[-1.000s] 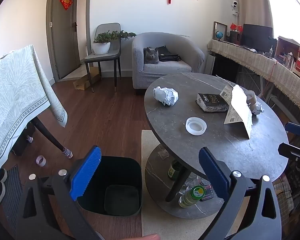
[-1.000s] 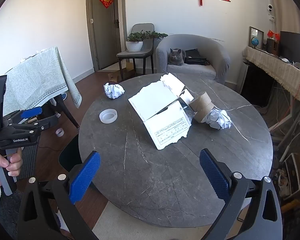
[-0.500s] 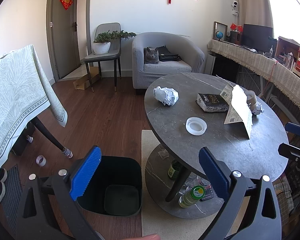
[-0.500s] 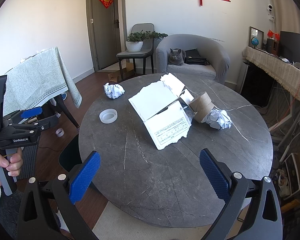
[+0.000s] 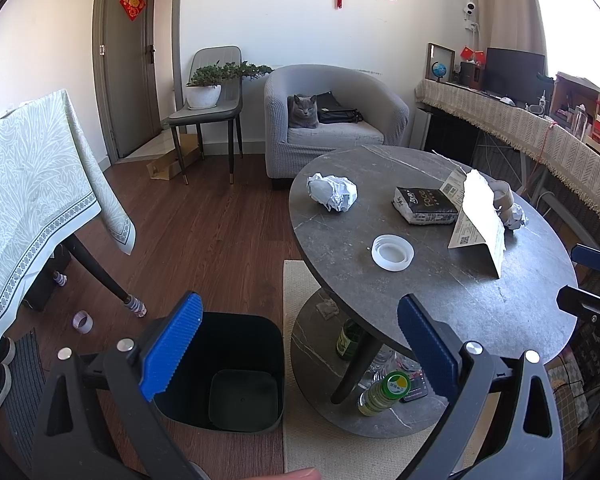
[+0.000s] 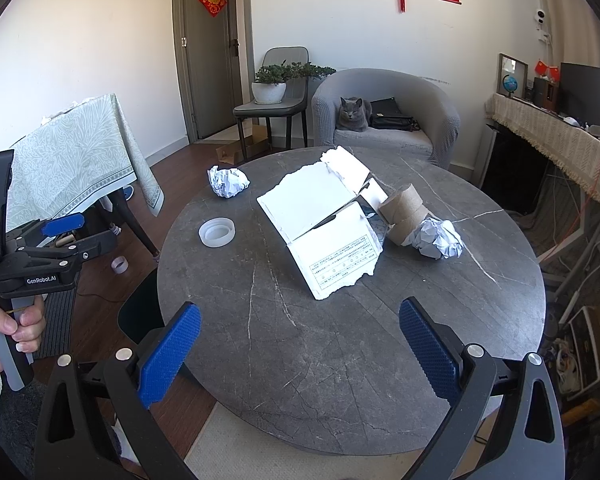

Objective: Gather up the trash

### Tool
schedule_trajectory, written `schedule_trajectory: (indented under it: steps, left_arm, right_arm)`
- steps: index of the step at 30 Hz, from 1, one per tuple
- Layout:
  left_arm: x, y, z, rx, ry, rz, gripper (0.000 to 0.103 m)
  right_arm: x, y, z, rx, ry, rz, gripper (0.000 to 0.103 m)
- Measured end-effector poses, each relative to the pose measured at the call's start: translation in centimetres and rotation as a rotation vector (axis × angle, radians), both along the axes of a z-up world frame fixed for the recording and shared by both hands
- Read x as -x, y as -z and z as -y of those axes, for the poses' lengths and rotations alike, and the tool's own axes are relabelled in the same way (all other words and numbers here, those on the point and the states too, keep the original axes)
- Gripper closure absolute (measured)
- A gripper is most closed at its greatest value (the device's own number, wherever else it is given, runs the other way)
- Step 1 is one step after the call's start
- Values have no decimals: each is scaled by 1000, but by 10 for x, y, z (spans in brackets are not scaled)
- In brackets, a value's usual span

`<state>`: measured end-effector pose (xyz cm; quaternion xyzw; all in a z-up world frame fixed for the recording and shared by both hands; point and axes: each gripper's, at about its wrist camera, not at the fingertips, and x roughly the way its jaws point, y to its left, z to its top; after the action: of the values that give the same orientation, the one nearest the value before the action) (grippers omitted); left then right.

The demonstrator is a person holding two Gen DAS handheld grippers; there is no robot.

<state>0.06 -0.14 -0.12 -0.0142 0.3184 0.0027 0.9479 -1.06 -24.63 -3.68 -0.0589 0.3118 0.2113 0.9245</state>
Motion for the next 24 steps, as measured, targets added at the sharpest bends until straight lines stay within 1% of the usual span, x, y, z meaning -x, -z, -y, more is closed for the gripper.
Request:
schedule_trajectory:
  steps: [24]
  left_arm:
    - [0, -1, -2, 0, 0, 0, 3]
  right_arm:
    - [1, -1, 0, 2, 0, 1, 3]
